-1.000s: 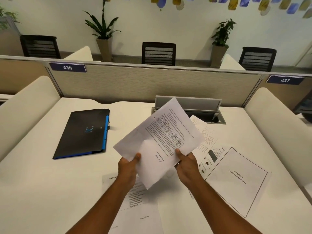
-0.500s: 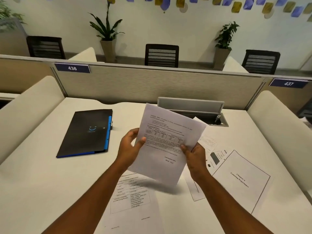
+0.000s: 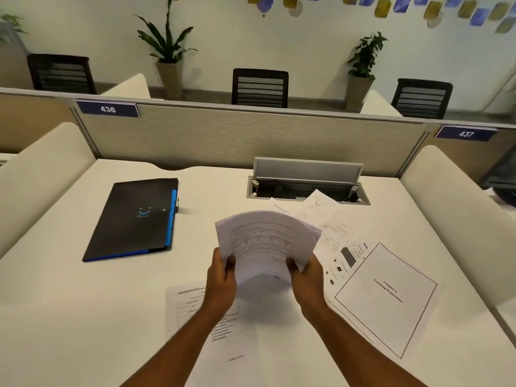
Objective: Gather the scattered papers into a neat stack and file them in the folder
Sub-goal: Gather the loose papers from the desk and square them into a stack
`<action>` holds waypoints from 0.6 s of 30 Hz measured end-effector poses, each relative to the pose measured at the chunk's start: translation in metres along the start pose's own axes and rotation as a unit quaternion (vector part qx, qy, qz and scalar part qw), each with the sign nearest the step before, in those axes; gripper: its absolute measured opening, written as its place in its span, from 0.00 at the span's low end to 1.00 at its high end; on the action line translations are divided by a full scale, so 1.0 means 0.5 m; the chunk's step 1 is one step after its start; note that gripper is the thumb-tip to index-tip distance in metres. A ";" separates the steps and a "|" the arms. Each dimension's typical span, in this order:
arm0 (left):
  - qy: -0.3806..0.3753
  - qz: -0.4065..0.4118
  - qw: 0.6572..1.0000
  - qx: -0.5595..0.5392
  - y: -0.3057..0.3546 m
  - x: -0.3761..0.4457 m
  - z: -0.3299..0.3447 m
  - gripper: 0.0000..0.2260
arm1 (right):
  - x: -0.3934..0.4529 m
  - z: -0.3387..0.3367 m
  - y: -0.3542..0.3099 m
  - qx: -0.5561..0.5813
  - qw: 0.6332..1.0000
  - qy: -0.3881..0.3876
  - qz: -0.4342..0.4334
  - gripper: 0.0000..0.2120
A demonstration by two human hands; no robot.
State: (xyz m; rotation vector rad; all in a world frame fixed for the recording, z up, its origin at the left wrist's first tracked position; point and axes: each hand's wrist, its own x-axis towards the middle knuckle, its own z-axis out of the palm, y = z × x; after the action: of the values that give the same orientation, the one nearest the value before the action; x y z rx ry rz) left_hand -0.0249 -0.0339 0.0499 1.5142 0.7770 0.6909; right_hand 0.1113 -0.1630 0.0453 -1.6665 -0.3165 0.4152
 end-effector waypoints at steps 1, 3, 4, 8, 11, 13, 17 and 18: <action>-0.004 -0.009 1.000 0.010 -0.008 -0.002 0.002 0.18 | -0.002 -0.001 0.012 -0.005 1.000 -0.005 0.012 0.16; -0.001 -0.018 0.999 0.033 -0.016 0.006 0.003 0.17 | 0.003 -0.002 0.020 -0.028 0.999 -0.003 0.019 0.15; 0.000 -0.015 0.999 0.044 -0.015 0.014 0.002 0.14 | 0.009 -0.005 0.017 -0.043 0.999 0.001 0.010 0.14; -0.005 -0.026 0.995 0.094 -0.006 0.042 -0.009 0.06 | 0.039 -0.022 -0.003 -0.081 0.997 0.001 -0.011 0.11; 0.024 -0.060 0.985 0.160 -0.022 0.035 -0.022 0.10 | 0.055 -0.045 0.008 -0.070 0.997 -0.001 0.023 0.12; 0.054 -0.088 0.952 0.289 -0.049 0.015 -0.041 0.14 | 0.058 -0.060 0.026 -0.064 0.996 0.004 0.064 0.16; -0.076 -0.182 0.812 0.549 -0.117 -0.046 -0.074 0.31 | 0.049 -0.090 0.076 -0.045 0.991 -0.004 0.125 0.16; -0.116 -0.192 0.796 0.562 -0.133 -0.060 -0.076 0.36 | 0.044 -0.093 0.088 -0.038 0.990 -0.002 0.139 0.16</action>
State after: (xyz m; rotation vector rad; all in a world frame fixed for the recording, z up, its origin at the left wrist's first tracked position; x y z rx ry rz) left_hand -0.0784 -0.0329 -0.0125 2.3141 1.3629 -0.3996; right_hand 0.1505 -0.2008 0.0049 -1.7915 -0.1037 0.6210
